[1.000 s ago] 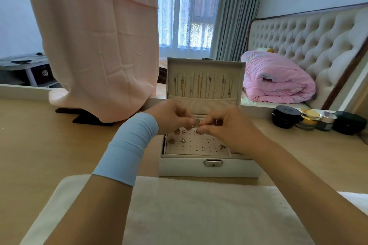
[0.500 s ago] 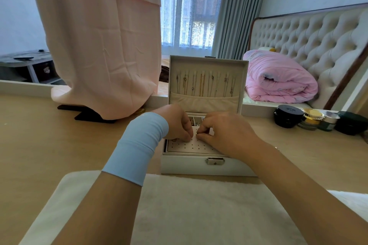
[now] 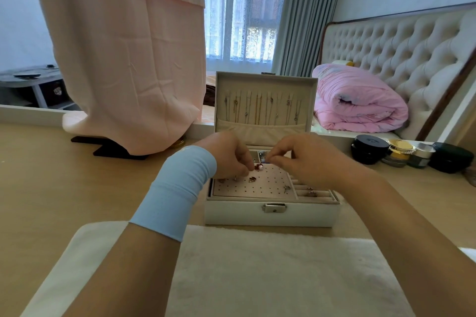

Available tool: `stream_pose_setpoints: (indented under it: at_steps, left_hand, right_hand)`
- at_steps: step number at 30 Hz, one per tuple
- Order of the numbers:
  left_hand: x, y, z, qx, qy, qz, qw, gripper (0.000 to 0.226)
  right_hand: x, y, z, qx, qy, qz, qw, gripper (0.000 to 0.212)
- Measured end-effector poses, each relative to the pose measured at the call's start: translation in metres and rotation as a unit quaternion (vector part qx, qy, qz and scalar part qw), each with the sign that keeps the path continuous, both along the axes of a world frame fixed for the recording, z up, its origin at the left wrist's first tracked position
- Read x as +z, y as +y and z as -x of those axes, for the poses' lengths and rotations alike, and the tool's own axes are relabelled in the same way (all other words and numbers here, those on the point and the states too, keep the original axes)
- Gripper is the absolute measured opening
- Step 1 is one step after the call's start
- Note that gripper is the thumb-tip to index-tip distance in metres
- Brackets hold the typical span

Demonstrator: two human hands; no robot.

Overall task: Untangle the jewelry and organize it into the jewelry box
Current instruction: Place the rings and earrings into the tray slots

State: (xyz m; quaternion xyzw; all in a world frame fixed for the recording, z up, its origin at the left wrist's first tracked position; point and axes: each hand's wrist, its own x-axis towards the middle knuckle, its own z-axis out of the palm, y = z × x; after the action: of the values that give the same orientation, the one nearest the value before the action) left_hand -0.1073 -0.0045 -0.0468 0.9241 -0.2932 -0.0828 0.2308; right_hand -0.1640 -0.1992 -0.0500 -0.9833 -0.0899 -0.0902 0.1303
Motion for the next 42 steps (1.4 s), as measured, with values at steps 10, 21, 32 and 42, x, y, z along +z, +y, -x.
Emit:
stream_pose_setpoints:
  at_steps: [10, 21, 32, 42]
  left_hand:
    - [-0.006, -0.011, -0.001, -0.025, 0.001, -0.039, 0.999, 0.016]
    - [-0.005, -0.009, -0.001, -0.003, -0.002, -0.05, 0.999, 0.014]
    - [-0.004, -0.013, 0.003, 0.025, 0.004, -0.086, 0.996, 0.015]
    - [-0.003, -0.014, 0.004, -0.023, -0.009, -0.054, 0.998, 0.015]
  right_hand:
    - [0.013, -0.019, 0.009, 0.009, 0.18, -0.007, 0.984, 0.021]
    - [-0.002, -0.014, -0.004, -0.016, 0.084, -0.071, 0.994, 0.011]
    - [-0.012, -0.006, -0.003, -0.031, 0.029, -0.043, 0.998, 0.005]
    - [-0.015, 0.0, -0.002, 0.001, 0.009, -0.005, 1.0, 0.003]
